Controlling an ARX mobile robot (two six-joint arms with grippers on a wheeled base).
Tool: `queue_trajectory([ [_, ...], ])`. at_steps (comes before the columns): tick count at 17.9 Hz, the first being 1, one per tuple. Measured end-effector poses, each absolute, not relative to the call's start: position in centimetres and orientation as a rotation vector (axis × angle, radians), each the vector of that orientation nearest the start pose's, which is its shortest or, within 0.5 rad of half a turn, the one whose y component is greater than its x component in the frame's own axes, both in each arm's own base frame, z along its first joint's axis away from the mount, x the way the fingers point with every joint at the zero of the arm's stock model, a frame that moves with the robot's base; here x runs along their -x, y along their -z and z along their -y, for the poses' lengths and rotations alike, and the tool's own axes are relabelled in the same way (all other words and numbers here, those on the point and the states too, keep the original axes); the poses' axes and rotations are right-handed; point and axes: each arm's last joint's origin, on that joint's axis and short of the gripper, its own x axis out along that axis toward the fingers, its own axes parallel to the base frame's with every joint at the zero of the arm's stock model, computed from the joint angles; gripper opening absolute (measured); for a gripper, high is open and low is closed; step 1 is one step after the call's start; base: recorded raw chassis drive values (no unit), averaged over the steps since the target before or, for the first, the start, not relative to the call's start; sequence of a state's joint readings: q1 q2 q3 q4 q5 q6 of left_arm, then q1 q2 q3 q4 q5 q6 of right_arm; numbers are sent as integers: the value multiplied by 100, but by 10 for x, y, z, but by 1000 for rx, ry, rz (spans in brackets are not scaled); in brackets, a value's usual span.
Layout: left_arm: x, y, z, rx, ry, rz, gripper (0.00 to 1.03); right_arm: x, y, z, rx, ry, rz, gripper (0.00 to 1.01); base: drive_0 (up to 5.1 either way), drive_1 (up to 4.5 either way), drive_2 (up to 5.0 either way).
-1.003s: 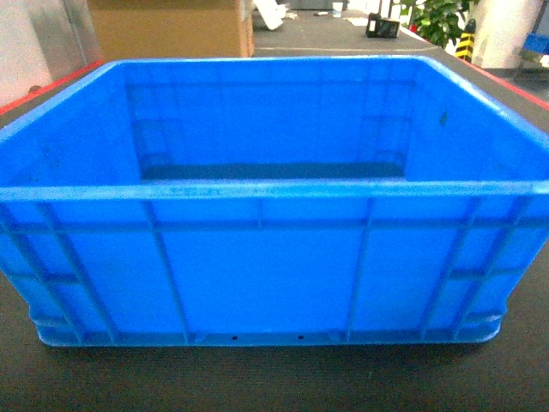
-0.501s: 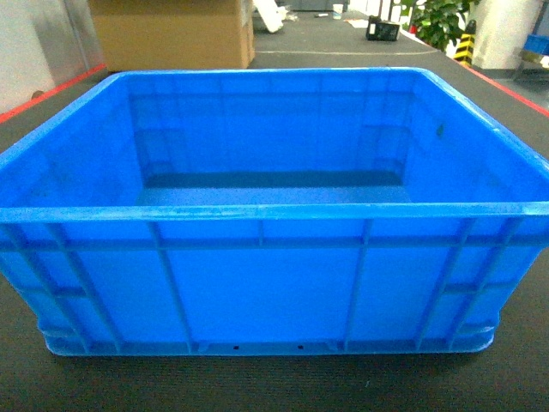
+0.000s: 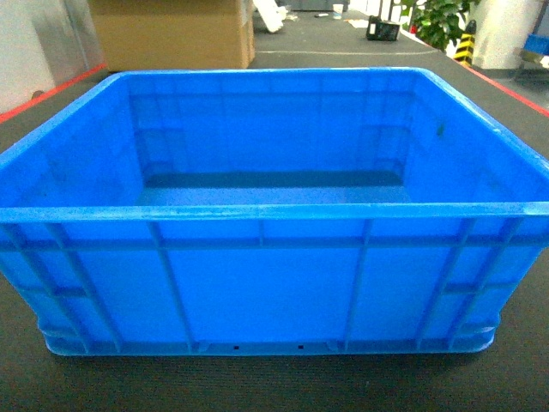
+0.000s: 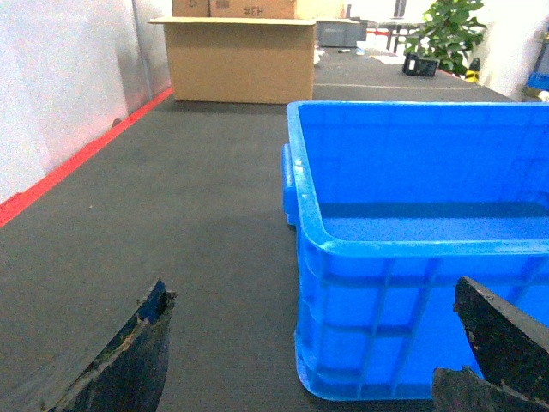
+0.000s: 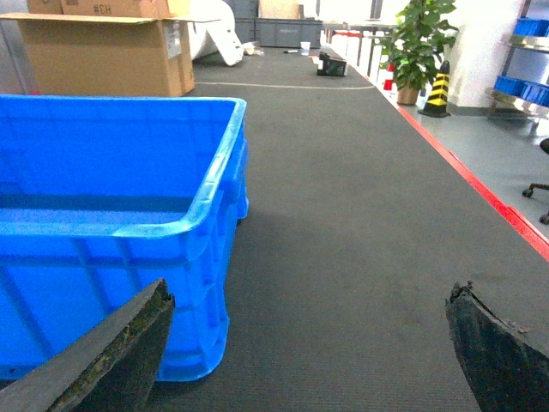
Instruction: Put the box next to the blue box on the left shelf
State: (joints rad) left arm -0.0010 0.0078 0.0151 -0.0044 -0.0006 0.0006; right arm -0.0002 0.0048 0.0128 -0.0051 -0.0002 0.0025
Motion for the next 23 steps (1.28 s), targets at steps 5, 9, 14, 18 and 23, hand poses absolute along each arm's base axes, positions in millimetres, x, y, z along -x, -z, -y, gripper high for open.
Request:
queue_trajectory([
  [5,-97,-168,0,-1,0,3,98,-97,-167,0,-2,0,3,98,0,0,0],
  [9,-97,-168,0,-1,0,3,98,-97,-167,0,-2,0,3,98,0,0,0],
  [14,-97,-168,0,-1,0,3,98,-97,-167,0,-2,0,3,98,0,0,0],
  [18,-97,-168,0,-1,1,3,98,-97,-167,0,-2,0,3,98,0,0,0],
  [23,-97,-168,0,-1,0,3,98,-97,-167,0,-2,0,3,98,0,0,0],
])
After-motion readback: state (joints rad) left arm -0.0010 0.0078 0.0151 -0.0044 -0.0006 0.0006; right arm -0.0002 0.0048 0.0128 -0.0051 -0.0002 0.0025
